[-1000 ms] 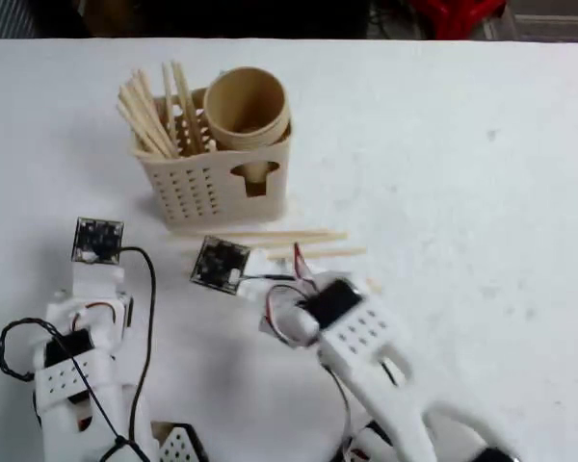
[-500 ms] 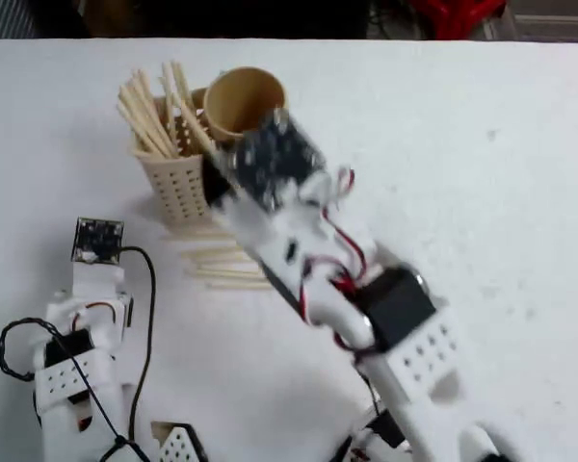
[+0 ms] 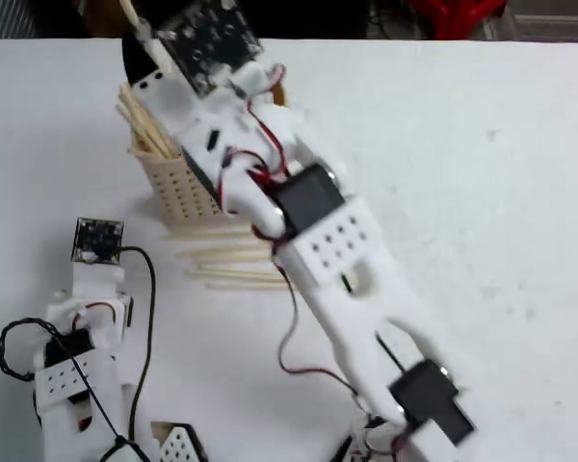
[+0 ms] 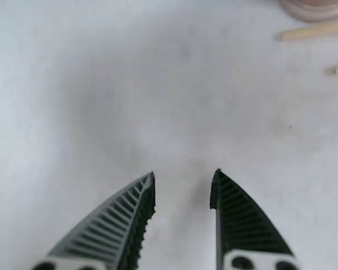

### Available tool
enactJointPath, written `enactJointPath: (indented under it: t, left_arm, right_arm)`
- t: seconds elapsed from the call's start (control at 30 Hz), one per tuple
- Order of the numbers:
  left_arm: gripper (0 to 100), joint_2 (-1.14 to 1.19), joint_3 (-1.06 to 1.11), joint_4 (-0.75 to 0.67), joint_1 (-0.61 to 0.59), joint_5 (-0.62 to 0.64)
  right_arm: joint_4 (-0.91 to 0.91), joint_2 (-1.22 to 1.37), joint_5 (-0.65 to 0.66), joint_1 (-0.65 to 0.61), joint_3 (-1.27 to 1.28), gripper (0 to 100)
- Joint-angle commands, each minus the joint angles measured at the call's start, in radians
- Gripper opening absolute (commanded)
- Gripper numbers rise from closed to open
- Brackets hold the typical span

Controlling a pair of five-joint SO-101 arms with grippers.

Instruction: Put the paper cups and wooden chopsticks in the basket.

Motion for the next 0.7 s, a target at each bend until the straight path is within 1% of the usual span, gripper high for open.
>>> enactJointPath:
  t: [0.0,0.13,0.43,0.6,0.67]
  left_arm:
    - [17,-0.019,-0.006,-0.017,-0.007,0.009]
    - [17,-0.019,-0.006,-0.017,-0.007,0.009]
    - [17,-0.019,-0.006,-0.017,-0.007,0.009]
    - [17,-0.019,-0.006,-0.017,-0.007,0.009]
    - [17,-0.019,-0.006,-0.017,-0.007,0.009]
  right_arm:
    - [-0.027,0.051,-0.009,-0.019,-0.089,1.8]
    - [-0.027,0.096,-0.009,-0.033,-0.092,1.9]
    - [0.008,0.097,-0.009,-0.035,-0.094,2.8]
    - [0.061,0.097,-0.009,-0.038,-0.095,17.6]
    - [0.079,0.093,-0.009,-0.035,-0.097,19.0]
